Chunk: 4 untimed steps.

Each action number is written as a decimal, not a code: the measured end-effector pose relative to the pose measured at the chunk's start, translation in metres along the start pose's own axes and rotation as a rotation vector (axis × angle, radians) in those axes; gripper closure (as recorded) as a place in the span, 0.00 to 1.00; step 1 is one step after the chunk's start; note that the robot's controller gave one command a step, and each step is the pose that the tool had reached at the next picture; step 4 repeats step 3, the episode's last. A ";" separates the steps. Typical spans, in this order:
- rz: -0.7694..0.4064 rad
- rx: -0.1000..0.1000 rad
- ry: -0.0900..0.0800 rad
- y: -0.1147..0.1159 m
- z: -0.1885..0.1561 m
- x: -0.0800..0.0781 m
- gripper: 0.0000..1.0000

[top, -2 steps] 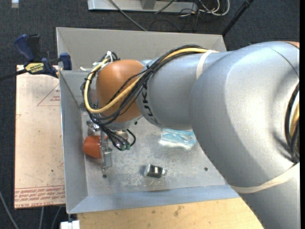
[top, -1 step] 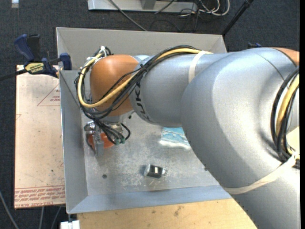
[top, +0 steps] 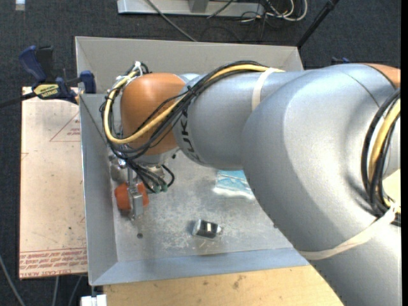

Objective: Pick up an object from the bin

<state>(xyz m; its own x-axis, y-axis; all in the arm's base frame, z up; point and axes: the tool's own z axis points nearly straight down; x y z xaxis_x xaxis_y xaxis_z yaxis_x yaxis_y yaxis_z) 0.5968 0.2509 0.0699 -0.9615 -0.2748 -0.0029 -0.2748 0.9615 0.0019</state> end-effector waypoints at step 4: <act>-0.007 0.001 0.010 0.006 -0.044 0.047 1.00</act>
Offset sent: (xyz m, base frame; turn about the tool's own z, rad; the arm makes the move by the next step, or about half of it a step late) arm 0.0000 0.0000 0.0000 0.0000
